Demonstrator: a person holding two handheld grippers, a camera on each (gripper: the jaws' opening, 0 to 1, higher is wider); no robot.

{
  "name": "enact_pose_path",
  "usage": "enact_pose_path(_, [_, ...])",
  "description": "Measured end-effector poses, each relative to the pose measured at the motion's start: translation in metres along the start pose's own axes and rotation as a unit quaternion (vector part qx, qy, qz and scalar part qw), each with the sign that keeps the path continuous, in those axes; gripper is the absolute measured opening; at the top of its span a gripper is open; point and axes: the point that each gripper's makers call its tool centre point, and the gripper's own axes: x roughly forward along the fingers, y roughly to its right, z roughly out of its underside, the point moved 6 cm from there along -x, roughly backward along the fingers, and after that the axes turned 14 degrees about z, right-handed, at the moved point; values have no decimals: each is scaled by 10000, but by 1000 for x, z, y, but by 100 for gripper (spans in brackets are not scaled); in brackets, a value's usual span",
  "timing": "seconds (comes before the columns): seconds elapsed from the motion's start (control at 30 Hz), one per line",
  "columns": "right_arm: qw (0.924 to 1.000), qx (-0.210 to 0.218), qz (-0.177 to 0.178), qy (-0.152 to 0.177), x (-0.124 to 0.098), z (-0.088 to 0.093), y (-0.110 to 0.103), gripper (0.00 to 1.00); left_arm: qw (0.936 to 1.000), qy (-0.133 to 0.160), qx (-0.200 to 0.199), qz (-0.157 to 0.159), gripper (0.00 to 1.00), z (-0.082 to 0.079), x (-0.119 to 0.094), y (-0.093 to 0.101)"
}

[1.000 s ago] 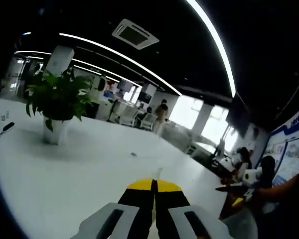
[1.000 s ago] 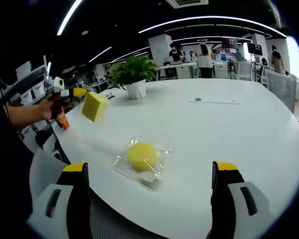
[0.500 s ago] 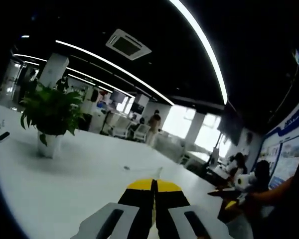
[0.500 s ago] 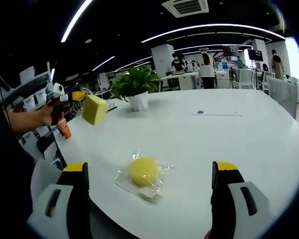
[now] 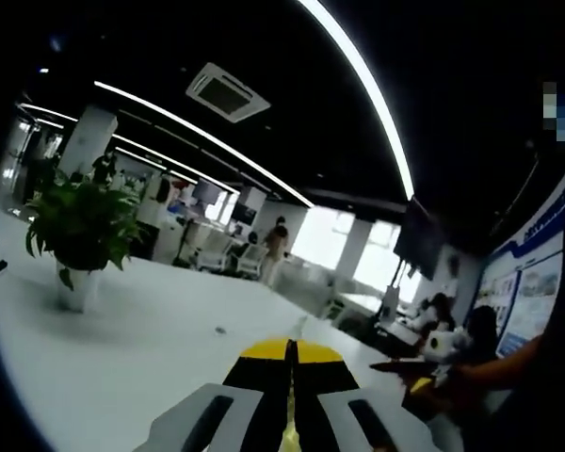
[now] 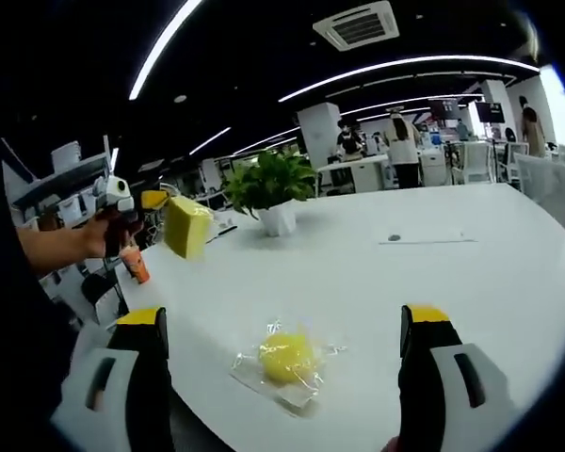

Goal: Compare the silicone blocks by pressing each to a similar depth, holding the contact briefly, and releasing to observe deformation and rebound differences across the visible hardness samples.

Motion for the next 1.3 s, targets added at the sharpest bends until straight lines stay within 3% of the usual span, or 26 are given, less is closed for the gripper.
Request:
enact_pose_path(0.13, [9994, -167, -219, 206, 6, -7, -7, 96, 9999, 74, -39, 133, 0, -2, 6, 8])
enact_pose_path(0.53, [9935, -296, -1059, 310, 34, -19, -48, 96, 9982, 159, -95, 569, 0, -10, 23, 28])
enact_pose_path(0.77, [9880, -98, -1506, 344, 48, -33, -68, 89, 9958, 363, -222, 811, 0, -16, 32, 40])
enact_pose_path(0.87, [9844, 47, -1724, 337, 53, -39, -77, 82, 9945, 389, -273, 932, 0, -15, 37, 46])
enact_pose_path(1.0, [9823, -80, -1815, 457, 61, -44, -89, 85, 9924, 415, -385, 1089, 0, -13, 43, 54])
enact_pose_path(1.13, [9777, -204, -2023, 523, 63, -46, -101, 76, 9902, 464, -504, 1219, 0, -7, 49, 63])
enact_pose_path(1.2, [9734, -51, -2226, 549, 61, -47, -107, 69, 9888, 499, -572, 1284, 0, -6, 52, 67])
enact_pose_path(1.3, [9733, -52, -2213, 606, 63, -46, -110, 63, 9878, 471, -590, 1360, 0, -3, 54, 72])
